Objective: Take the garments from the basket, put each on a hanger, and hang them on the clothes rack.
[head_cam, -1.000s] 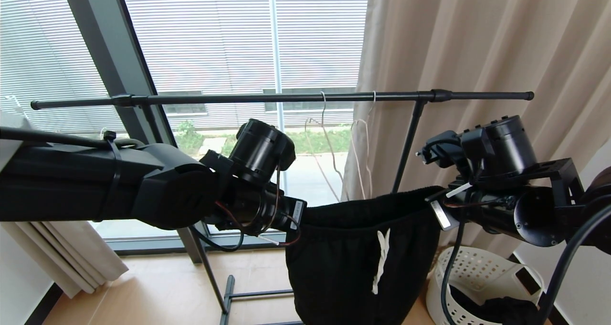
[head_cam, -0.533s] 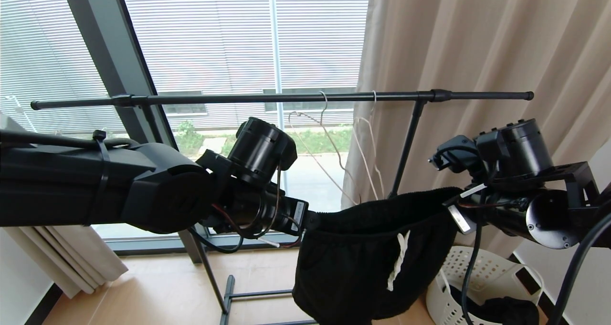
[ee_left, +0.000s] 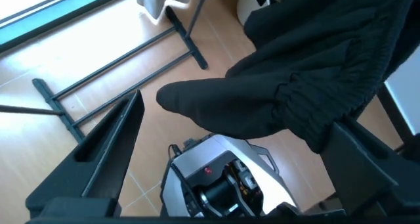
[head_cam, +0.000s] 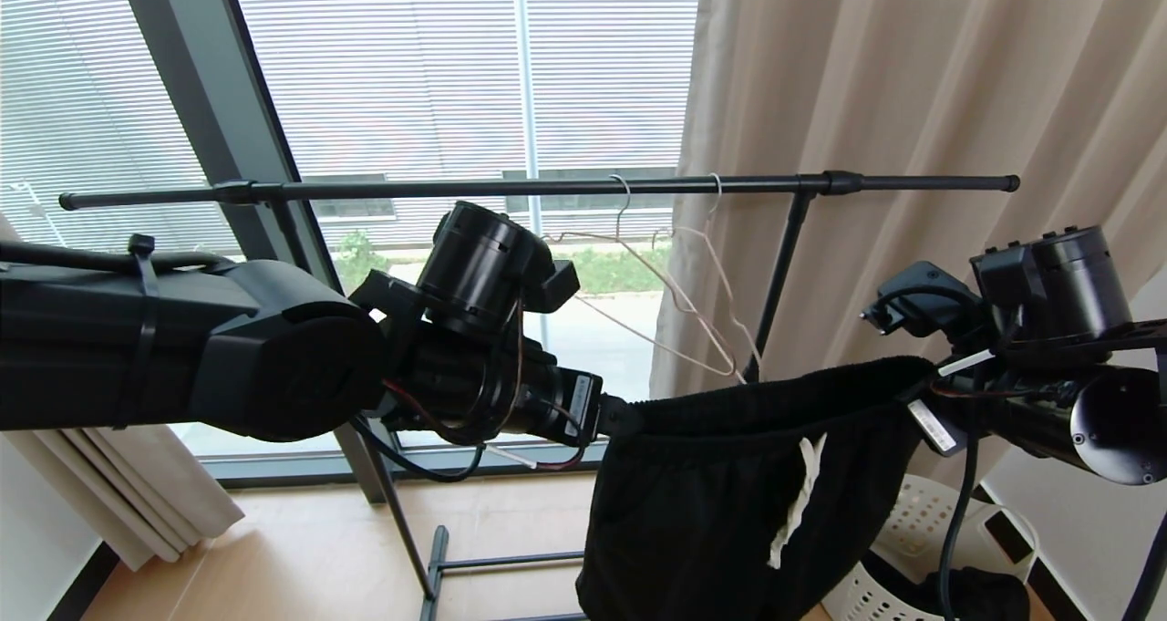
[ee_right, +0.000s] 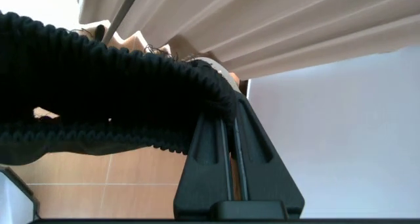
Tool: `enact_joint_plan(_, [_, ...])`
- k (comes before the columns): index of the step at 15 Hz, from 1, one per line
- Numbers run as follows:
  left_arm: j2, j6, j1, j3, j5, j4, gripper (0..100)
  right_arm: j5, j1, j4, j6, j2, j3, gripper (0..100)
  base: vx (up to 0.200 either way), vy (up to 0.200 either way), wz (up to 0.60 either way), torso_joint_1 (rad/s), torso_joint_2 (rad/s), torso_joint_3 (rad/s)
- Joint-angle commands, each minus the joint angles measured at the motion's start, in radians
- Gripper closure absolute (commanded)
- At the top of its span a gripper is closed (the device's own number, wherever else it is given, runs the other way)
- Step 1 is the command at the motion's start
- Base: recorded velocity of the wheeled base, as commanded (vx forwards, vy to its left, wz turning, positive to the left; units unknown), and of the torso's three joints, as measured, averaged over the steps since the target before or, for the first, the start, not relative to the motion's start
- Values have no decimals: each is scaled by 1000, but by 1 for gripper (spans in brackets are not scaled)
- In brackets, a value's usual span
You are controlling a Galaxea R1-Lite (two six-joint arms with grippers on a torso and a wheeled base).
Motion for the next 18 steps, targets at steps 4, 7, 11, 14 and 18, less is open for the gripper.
enact_joint_plan(4, [-95, -4, 60, 5, -380, 0, 0, -31, -9, 0, -1, -18, 2, 100, 0, 0, 0, 0, 0, 0])
enact_joint_plan(7, [-117, 2, 85, 15, -478, -2, 0, -31, -11, 0, -7, -21, 3, 100, 0, 0, 0, 0, 0, 0])
enact_joint_plan(11, [-43, 3, 71, -35, -330, 0, 0, -34, -11, 0, -7, -37, 5, 100, 0, 0, 0, 0, 0, 0])
enact_joint_plan(14, [47, 0, 37, -114, -143, 1, 0, -34, -40, 0, -7, -44, 5, 100, 0, 0, 0, 0, 0, 0])
enact_joint_plan(18, [164, 3, 19, -274, 18, 1, 0, -54, -41, 0, -7, -53, 12, 100, 0, 0, 0, 0, 0, 0])
